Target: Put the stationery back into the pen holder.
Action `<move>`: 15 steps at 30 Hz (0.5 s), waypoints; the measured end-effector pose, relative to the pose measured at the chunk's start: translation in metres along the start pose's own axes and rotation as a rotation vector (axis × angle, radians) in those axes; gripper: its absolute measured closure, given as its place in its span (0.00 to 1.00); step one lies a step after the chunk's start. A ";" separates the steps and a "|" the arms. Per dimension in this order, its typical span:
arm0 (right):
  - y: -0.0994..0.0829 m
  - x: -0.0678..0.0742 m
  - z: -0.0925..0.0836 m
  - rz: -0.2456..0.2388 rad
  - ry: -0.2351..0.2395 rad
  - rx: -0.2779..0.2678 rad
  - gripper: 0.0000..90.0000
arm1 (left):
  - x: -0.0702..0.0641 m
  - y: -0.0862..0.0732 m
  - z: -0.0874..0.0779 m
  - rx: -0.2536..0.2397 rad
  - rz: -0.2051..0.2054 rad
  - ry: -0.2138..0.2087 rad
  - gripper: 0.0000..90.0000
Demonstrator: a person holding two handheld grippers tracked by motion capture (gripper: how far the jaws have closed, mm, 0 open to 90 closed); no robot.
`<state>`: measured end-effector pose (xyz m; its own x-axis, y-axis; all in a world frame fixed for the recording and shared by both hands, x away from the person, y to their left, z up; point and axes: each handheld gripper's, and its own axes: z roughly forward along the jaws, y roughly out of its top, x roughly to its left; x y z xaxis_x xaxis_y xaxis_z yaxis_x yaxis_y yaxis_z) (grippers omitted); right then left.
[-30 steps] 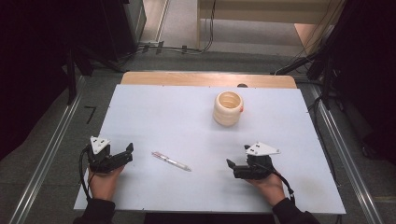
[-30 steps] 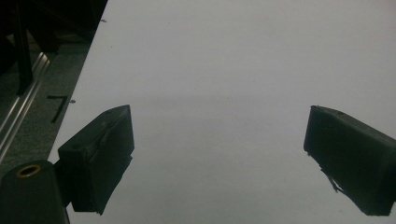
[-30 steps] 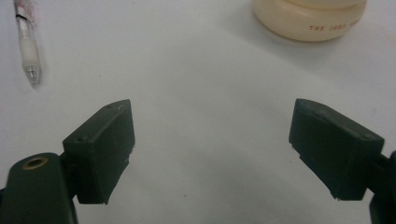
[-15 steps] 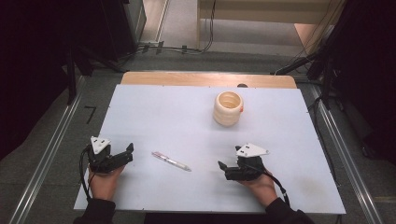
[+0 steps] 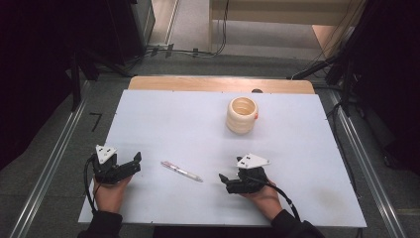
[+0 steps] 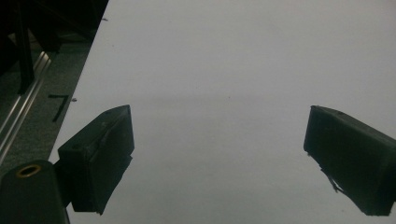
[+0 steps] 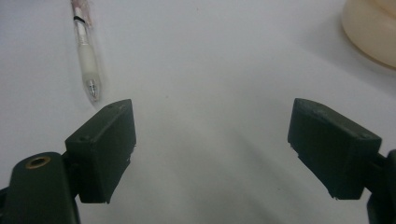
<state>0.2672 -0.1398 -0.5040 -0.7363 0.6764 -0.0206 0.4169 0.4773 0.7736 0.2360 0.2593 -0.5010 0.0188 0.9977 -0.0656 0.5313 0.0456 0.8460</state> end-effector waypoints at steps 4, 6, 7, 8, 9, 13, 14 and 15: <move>0.001 0.004 0.004 -0.004 0.008 0.005 0.15 | 0.000 0.000 0.000 -0.001 -0.004 0.002 0.10; 0.001 0.005 0.006 -0.004 0.010 0.007 0.15 | 0.000 0.000 0.000 -0.001 -0.004 0.001 0.10; 0.002 0.006 0.007 -0.007 0.011 0.006 0.15 | 0.000 0.000 0.000 -0.001 -0.003 0.001 0.10; 0.002 0.008 0.009 -0.006 0.014 0.007 0.15 | 0.000 0.000 0.000 0.000 -0.003 0.003 0.10; 0.002 0.008 0.009 -0.006 0.014 0.007 0.15 | 0.000 0.000 0.000 0.001 -0.003 0.003 0.10; 0.004 0.013 0.014 -0.020 0.022 0.010 0.18 | 0.000 0.000 0.000 -0.002 -0.003 0.002 0.10; 0.004 0.015 0.015 -0.025 0.025 0.011 0.19 | 0.000 0.000 0.000 -0.001 -0.001 0.003 0.10; 0.004 0.015 0.015 -0.025 0.025 0.011 0.19 | 0.000 0.000 -0.001 -0.001 -0.001 0.003 0.10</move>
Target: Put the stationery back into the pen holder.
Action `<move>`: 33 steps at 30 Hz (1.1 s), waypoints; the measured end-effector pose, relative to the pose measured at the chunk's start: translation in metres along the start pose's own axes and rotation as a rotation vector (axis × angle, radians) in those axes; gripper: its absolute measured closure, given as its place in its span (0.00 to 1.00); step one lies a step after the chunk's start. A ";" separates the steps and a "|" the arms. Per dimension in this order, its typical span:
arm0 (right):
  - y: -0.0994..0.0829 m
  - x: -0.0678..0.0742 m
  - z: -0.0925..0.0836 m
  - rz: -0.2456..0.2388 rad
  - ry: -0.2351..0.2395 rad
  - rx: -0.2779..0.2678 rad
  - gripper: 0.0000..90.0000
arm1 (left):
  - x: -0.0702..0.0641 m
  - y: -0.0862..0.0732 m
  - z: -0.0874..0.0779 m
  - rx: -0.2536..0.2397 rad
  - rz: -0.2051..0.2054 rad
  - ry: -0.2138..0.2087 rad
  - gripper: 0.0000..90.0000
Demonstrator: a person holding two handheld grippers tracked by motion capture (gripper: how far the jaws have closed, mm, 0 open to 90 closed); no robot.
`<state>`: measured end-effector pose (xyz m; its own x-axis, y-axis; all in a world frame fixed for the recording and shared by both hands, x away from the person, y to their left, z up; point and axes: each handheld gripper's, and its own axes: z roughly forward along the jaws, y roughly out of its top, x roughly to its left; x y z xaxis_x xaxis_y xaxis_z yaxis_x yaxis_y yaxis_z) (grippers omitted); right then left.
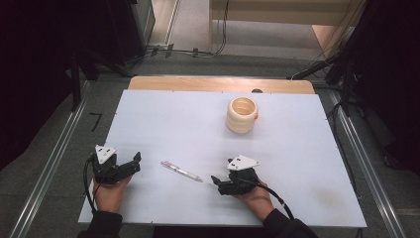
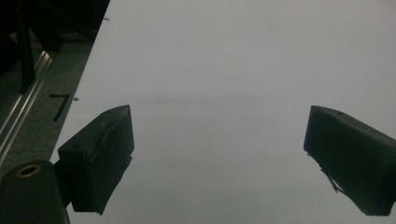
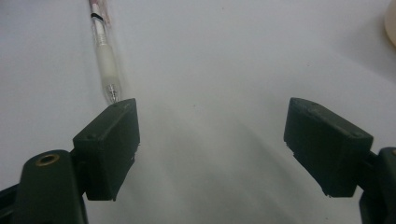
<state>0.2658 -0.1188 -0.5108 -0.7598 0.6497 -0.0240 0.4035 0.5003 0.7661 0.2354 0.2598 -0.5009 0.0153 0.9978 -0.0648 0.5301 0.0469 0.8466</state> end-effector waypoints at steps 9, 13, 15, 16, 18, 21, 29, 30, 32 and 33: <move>0.003 0.006 0.005 -0.013 0.008 0.006 0.19 | 0.000 0.000 0.000 0.000 0.000 -0.001 0.10; 0.006 0.011 0.009 -0.027 0.017 0.010 0.19 | 0.000 0.000 0.000 0.000 0.000 -0.001 0.10; 0.007 0.012 0.010 -0.034 0.022 0.012 0.19 | 0.000 0.000 0.000 0.001 -0.001 -0.001 0.10; 0.008 0.014 0.011 -0.034 0.023 0.014 0.19 | 0.000 0.000 0.000 0.000 -0.001 -0.001 0.10; 0.009 0.017 0.014 -0.044 0.029 0.017 0.20 | 0.000 0.000 0.001 0.001 -0.001 0.000 0.10; 0.010 0.019 0.015 -0.054 0.030 0.021 0.20 | 0.000 0.000 0.001 0.003 -0.002 0.001 0.10; 0.014 0.024 0.021 -0.076 0.051 0.026 0.27 | -0.001 0.000 0.001 0.002 -0.002 0.001 0.10; 0.016 0.025 0.023 -0.081 0.060 0.032 0.28 | -0.001 0.000 0.001 0.002 -0.002 0.001 0.10; 0.016 0.027 0.024 -0.084 0.061 0.033 0.29 | 0.000 0.000 0.000 -0.002 -0.001 0.001 0.11; 0.017 0.028 0.026 -0.088 0.066 0.035 0.30 | 0.000 0.000 0.000 -0.002 -0.001 0.001 0.11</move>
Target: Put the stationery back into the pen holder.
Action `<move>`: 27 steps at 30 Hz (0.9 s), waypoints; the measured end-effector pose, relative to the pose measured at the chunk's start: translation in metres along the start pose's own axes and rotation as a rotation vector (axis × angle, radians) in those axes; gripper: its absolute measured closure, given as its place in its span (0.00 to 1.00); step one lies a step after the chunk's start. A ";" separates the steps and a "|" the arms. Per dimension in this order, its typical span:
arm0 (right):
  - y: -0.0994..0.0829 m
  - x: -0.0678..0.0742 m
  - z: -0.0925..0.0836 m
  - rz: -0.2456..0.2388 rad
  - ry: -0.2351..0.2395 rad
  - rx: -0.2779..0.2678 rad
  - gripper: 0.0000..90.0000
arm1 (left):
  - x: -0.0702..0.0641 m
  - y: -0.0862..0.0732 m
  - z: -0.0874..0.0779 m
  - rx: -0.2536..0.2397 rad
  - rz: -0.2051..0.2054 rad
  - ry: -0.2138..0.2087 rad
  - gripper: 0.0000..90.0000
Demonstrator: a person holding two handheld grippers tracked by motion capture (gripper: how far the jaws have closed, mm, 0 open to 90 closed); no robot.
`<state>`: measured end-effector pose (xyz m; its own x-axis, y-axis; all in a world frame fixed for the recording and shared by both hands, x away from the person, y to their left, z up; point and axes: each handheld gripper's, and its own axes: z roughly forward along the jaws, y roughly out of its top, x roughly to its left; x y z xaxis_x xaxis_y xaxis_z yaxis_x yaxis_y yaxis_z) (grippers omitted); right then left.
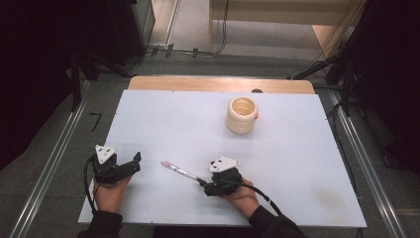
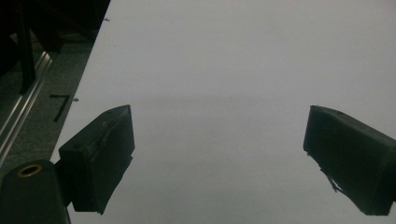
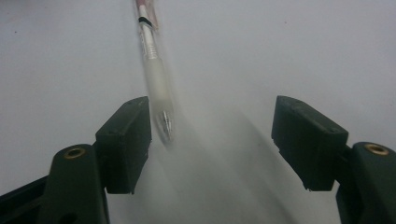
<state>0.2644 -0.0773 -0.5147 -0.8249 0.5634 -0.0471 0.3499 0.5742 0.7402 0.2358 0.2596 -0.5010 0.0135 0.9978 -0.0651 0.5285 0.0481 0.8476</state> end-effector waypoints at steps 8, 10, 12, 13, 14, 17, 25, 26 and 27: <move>0.007 0.006 0.009 -0.021 0.026 0.002 0.40 | 0.000 0.000 0.000 -0.001 -0.001 -0.001 0.11; 0.008 0.007 0.011 -0.030 0.032 0.006 0.41 | 0.000 0.000 0.000 -0.002 -0.002 -0.001 0.11; 0.009 0.008 0.012 -0.031 0.035 0.006 0.43 | 0.000 0.000 0.000 -0.002 -0.004 0.000 0.11; 0.009 0.009 0.013 -0.031 0.037 0.008 0.44 | 0.000 0.000 0.000 -0.001 -0.004 -0.001 0.11; 0.010 0.009 0.013 -0.035 0.038 0.006 0.46 | 0.000 0.000 0.000 -0.001 -0.004 -0.001 0.11; 0.011 0.010 0.014 -0.042 0.041 0.003 0.49 | 0.000 0.000 0.000 0.000 -0.003 0.000 0.11; 0.015 0.015 0.020 -0.072 0.058 0.006 0.64 | 0.000 0.000 0.001 0.002 -0.002 0.000 0.11; 0.015 0.016 0.020 -0.072 0.059 0.010 0.65 | 0.000 0.000 0.001 0.002 -0.002 0.000 0.11; 0.015 0.016 0.020 -0.075 0.058 0.012 0.67 | 0.000 0.000 0.001 0.002 -0.002 -0.001 0.11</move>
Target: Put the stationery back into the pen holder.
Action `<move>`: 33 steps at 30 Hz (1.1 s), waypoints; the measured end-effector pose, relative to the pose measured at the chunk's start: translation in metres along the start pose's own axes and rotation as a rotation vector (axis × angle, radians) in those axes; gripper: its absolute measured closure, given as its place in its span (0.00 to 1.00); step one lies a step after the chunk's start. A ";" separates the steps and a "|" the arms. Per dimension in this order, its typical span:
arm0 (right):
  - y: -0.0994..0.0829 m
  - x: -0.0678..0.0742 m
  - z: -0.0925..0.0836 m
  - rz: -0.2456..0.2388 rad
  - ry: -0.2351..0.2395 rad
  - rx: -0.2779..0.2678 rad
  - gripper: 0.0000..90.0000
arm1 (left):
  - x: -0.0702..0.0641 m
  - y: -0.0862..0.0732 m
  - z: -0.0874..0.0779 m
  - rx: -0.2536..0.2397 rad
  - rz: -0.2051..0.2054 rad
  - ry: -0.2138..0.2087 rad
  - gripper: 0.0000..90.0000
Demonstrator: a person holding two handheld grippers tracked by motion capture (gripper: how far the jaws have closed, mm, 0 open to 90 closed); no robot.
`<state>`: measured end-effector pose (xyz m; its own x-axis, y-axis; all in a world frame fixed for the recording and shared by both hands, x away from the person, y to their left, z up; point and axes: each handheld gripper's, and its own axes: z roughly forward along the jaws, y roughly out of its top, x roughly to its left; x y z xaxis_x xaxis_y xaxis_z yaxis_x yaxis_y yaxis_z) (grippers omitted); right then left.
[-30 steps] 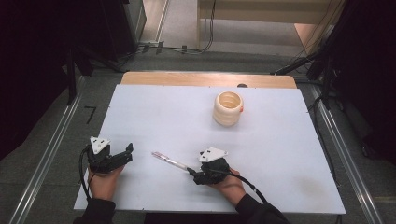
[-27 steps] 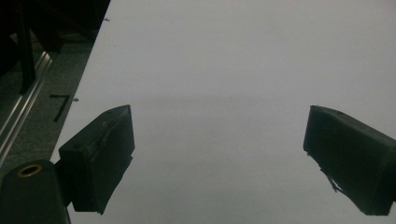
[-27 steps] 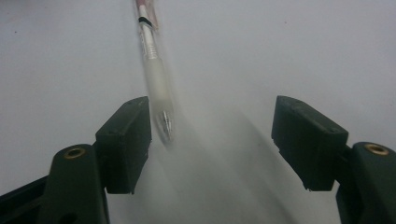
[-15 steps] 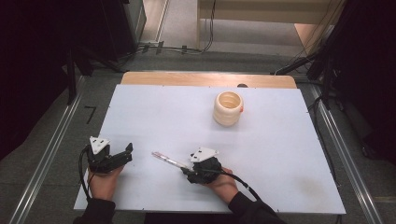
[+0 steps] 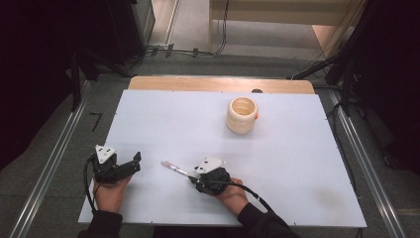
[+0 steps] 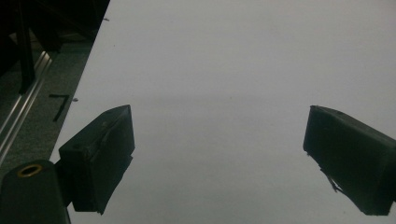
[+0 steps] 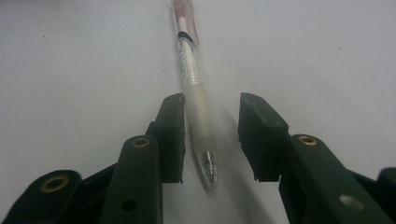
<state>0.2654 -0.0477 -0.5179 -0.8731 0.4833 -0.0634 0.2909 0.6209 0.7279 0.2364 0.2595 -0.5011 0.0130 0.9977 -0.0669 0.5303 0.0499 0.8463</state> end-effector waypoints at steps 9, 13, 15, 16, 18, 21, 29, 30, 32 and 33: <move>0.001 0.002 0.002 -0.021 0.021 0.004 0.78 | 0.000 0.000 0.001 0.000 -0.002 0.000 0.11; 0.001 0.001 0.003 -0.002 0.033 0.010 0.78 | 0.000 0.000 0.001 0.001 -0.002 0.000 0.11; 0.001 0.001 0.003 -0.006 0.035 0.012 0.80 | 0.000 0.000 0.001 0.002 -0.002 -0.001 0.11; 0.001 0.002 0.002 -0.011 0.033 0.013 0.82 | 0.000 0.000 0.001 0.002 -0.002 -0.001 0.11; 0.001 0.003 0.003 -0.025 0.033 0.013 0.84 | 0.000 0.000 0.001 0.002 -0.002 -0.001 0.11; 0.001 0.002 0.003 -0.017 0.039 0.013 0.85 | 0.000 0.000 0.001 0.004 -0.001 0.000 0.11; 0.000 0.005 0.002 -0.037 0.027 0.002 0.87 | 0.000 0.000 0.001 0.000 -0.004 -0.003 0.11; -0.001 0.004 0.002 -0.039 0.025 -0.003 0.87 | 0.001 0.000 0.000 0.001 -0.003 -0.004 0.11; -0.002 0.005 0.000 -0.025 0.013 -0.006 0.87 | 0.001 0.000 0.000 0.001 -0.002 -0.003 0.11; -0.002 0.005 0.000 -0.025 0.013 -0.006 0.87 | 0.001 0.000 0.000 0.002 -0.002 -0.003 0.11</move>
<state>0.2611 -0.0463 -0.5197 -0.8849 0.4601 -0.0727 0.2668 0.6286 0.7305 0.2364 0.2605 -0.5016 0.0149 0.9974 -0.0702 0.5321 0.0515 0.8451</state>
